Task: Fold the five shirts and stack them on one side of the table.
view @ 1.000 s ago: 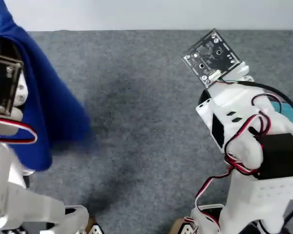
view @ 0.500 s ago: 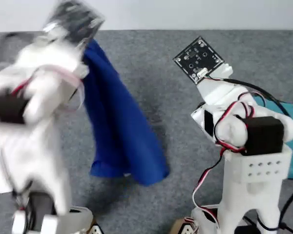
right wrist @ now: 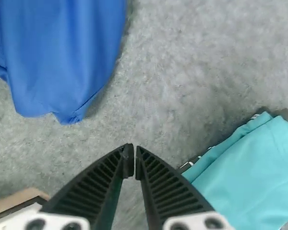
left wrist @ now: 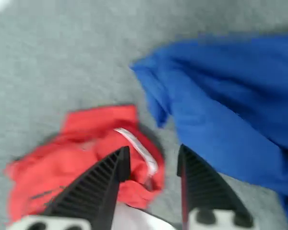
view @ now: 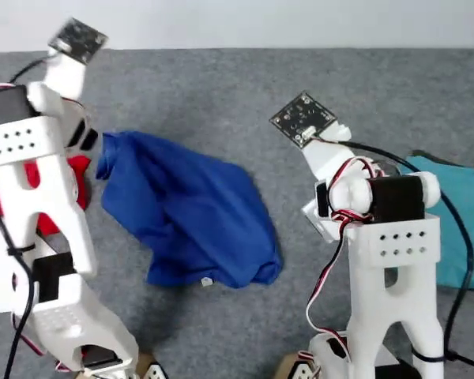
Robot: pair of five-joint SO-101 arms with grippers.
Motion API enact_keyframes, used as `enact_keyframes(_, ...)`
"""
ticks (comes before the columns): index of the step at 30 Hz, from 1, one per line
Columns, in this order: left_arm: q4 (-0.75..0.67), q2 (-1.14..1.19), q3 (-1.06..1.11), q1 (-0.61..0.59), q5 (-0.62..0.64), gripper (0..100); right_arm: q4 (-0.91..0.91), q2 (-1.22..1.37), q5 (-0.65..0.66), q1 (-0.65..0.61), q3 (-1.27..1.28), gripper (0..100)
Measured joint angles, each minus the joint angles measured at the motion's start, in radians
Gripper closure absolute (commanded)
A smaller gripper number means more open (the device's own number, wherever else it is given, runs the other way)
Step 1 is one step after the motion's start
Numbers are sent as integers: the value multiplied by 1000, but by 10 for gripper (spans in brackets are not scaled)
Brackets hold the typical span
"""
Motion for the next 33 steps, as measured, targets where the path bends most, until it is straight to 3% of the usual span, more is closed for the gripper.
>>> enact_keyframes(4,0,-3,-83,-9,-3,818,0,0,0,0,29,983)
enact_keyframes(8,0,-91,11,17,-57,819,-3,0,-20,0,61,983)
enact_keyframes(19,2,-585,845,258,-101,820,-21,2,-29,0,153,983)
enact_keyframes(25,-157,-560,1206,299,-98,816,-28,2,-29,0,163,983)
enact_keyframes(30,-316,-433,1246,319,-98,821,-28,2,-29,0,187,983)
enact_keyframes(33,-391,-325,1250,327,-98,902,-28,2,-29,0,203,983)
